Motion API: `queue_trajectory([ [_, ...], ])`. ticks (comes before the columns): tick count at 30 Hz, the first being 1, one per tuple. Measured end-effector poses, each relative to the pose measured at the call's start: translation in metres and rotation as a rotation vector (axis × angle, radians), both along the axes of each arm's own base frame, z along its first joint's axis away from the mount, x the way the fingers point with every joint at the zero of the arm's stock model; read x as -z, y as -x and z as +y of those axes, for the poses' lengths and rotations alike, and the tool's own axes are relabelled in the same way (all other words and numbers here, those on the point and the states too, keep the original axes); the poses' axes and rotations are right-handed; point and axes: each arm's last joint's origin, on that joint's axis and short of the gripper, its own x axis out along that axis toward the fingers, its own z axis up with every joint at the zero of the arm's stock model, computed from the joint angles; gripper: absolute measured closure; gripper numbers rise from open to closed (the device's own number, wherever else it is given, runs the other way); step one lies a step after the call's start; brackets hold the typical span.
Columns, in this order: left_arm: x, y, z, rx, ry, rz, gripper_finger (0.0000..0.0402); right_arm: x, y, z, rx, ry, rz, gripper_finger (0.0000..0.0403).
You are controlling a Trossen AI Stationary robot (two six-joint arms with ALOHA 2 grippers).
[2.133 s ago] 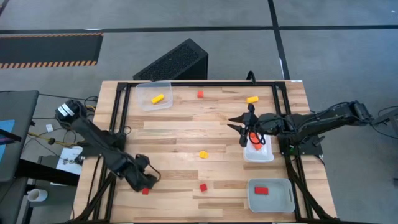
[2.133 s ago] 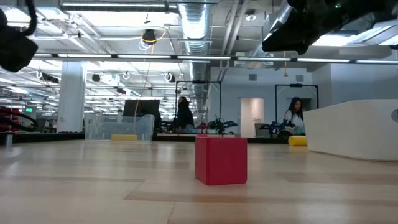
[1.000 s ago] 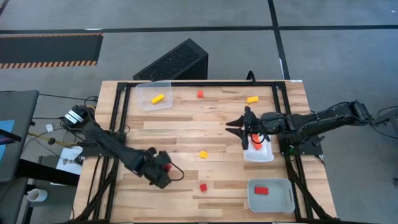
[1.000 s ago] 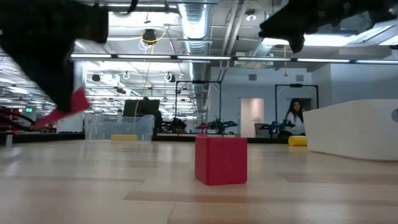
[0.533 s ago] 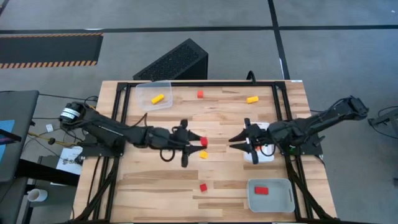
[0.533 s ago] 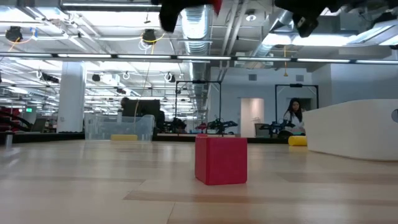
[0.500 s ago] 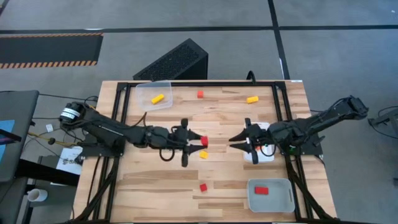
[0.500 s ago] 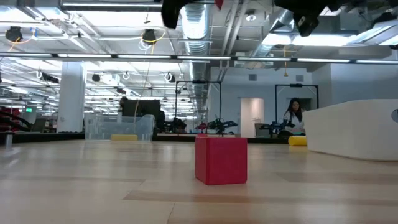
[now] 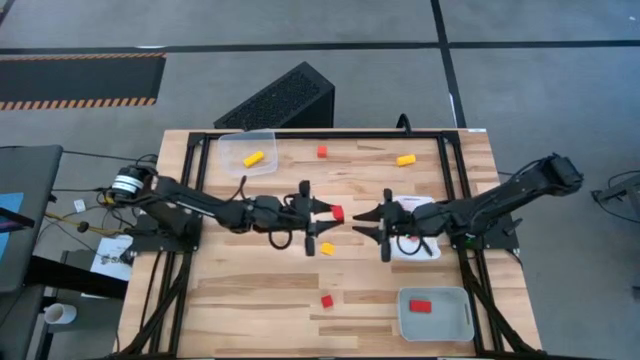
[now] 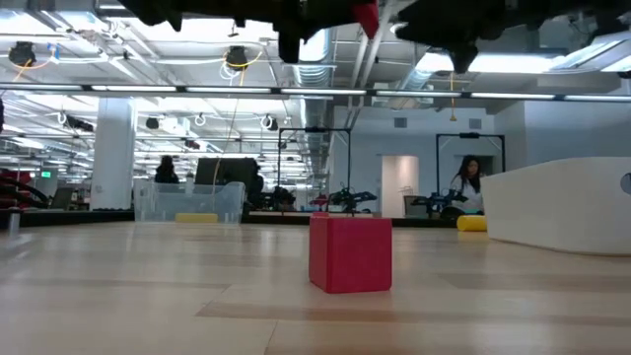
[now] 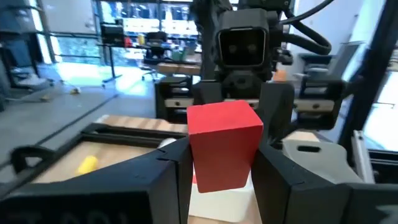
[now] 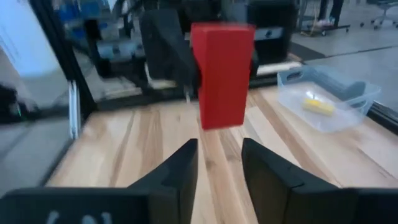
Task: Sort & place blocks by color
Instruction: Put the left red block into the gray bin
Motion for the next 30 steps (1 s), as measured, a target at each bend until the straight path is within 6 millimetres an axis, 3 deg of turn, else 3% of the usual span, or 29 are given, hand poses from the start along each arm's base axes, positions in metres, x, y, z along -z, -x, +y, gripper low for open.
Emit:
queue_trajectory([
  [6, 0.009, -0.004, -0.002, 0.028, 0.01, 0.028, 0.0301, 0.014, -0.012, -0.002, -0.018, 0.027, 0.036, 0.0174],
  [12, 0.009, -0.003, -0.007, 0.066, 0.019, 0.028, 0.03, 0.01, -0.019, -0.014, -0.147, -0.047, -0.023, 0.0107],
  [16, 0.008, -0.003, -0.009, 0.071, 0.04, 0.023, 0.03, 0.005, -0.021, -0.019, -0.209, -0.068, -0.078, 0.0098],
  [30, 0.002, -0.002, -0.014, 0.102, 0.06, -0.037, 0.0299, 0.016, -0.036, -0.026, -0.265, -0.088, -0.111, 0.0101],
])
